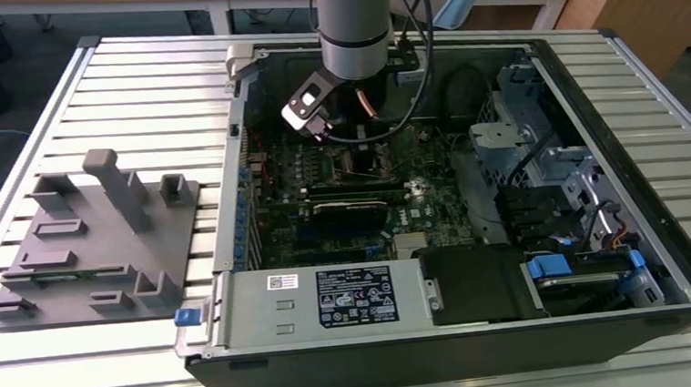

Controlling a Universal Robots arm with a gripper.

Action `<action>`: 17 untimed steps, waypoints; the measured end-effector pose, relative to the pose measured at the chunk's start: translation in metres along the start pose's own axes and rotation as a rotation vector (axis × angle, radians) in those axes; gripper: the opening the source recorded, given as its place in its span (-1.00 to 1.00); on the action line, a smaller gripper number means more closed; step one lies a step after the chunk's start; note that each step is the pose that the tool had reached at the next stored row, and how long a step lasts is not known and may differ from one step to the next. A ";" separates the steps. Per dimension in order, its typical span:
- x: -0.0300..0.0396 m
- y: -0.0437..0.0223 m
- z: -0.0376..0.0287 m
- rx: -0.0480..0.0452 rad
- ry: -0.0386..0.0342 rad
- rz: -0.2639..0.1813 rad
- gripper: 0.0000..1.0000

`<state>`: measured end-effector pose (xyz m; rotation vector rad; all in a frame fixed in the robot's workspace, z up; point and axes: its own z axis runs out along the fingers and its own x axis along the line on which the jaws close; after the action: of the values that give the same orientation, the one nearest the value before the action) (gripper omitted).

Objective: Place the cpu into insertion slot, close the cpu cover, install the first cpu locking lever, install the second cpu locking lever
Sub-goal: 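Place the cpu into insertion slot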

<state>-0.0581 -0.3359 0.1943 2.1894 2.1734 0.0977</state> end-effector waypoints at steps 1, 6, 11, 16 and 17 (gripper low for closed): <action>0.0000 0.0000 0.0001 0.0002 0.0073 0.000 0.08; -0.0002 0.0000 0.0000 0.0003 0.0109 0.001 0.08; -0.0015 0.0000 0.0001 0.0003 0.0109 0.001 0.08; -0.0017 -0.0001 0.0008 0.0004 0.0109 0.001 0.08; -0.0017 -0.0001 0.0008 0.0004 0.0108 0.001 0.08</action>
<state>-0.0582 -0.3376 0.1935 2.1953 2.1782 0.1093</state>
